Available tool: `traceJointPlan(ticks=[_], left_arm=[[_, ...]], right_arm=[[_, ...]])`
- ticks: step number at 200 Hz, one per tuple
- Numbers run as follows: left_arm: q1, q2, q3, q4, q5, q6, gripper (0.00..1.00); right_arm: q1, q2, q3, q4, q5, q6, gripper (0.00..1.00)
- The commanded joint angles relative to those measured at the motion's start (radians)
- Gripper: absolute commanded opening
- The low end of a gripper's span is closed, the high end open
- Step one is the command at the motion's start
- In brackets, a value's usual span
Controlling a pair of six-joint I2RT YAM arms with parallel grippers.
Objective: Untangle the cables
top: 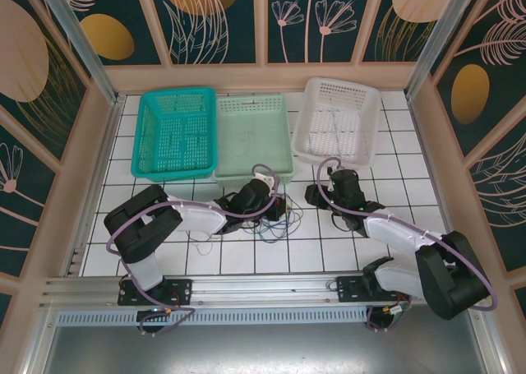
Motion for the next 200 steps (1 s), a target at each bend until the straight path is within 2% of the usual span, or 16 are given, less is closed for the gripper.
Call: traceJointPlan(ticks=[1,63,129,200], left_arm=[[-0.007,-0.069,0.029,-0.044,-0.042,0.035,0.0],[-0.007,-0.204,0.113,-0.202,-0.116,0.166,0.0],[-0.007,-0.33,0.204,-0.296,-0.188,0.29,0.0],[-0.007,-0.419,0.21,-0.243,-0.103,0.368,0.0]], right_arm=[[0.001,-0.015,-0.015,0.005,-0.009,0.009,0.54],[0.039,-0.067,-0.048,0.065,-0.05,-0.046,0.66],[0.047,-0.131,-0.077,0.077,-0.06,-0.059,0.68],[0.047,-0.161,-0.046,0.024,-0.039,-0.053,0.68]])
